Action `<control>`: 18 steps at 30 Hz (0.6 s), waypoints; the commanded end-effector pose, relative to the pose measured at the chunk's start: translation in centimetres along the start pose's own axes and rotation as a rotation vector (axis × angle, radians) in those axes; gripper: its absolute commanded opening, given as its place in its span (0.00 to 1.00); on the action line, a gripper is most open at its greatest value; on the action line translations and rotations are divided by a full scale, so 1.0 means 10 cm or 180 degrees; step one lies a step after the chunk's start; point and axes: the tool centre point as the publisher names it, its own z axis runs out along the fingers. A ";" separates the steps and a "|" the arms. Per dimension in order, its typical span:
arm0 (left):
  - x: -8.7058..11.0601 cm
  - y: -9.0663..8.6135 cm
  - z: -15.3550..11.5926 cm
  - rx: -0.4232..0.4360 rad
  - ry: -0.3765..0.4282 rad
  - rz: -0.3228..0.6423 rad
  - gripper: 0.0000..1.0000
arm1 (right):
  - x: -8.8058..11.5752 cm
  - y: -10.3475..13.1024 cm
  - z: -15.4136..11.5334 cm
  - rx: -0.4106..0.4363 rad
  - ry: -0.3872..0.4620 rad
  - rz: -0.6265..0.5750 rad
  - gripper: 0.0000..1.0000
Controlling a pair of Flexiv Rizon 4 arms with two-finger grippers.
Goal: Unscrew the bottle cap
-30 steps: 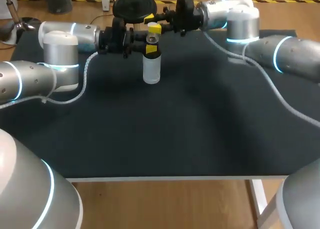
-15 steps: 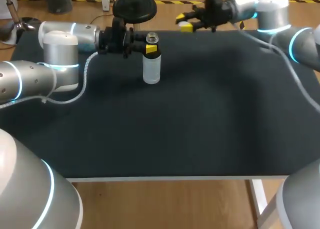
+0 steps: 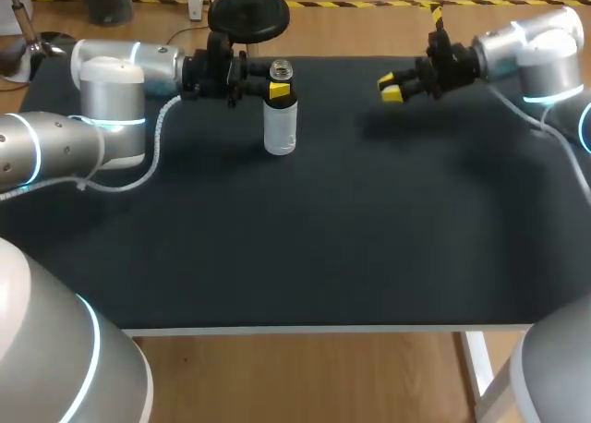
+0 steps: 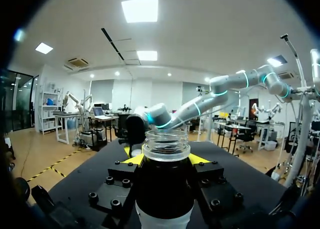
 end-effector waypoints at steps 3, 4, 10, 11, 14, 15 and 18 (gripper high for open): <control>-0.01 0.00 0.00 0.0005 0.0004 0.0002 0.00 | 0.02 -0.23 0.04 -0.0103 -0.0298 0.0083 0.00; -0.01 0.00 0.00 0.0005 0.0004 0.0002 0.00 | 0.02 -0.24 0.04 -0.0149 -0.0301 0.0084 0.00; -0.01 0.00 0.00 0.0005 0.0004 0.0002 0.00 | 0.03 -0.22 0.02 -0.0265 -0.0302 0.0019 1.00; -0.01 0.00 0.00 0.0005 0.0004 0.0002 0.00 | 0.03 -0.22 0.01 -0.0265 -0.0318 0.0015 1.00; -0.01 0.00 0.00 0.0005 0.0004 0.0002 0.00 | 0.05 -0.22 -0.02 -0.0286 -0.0375 -0.0007 1.00; -0.01 0.00 0.00 0.0005 0.0004 0.0002 0.13 | 0.06 -0.22 -0.03 -0.0295 -0.0384 -0.0016 1.00; -0.01 0.00 0.00 0.0005 0.0004 0.0002 1.00 | 0.08 -0.18 -0.07 -0.0349 -0.0482 -0.0011 1.00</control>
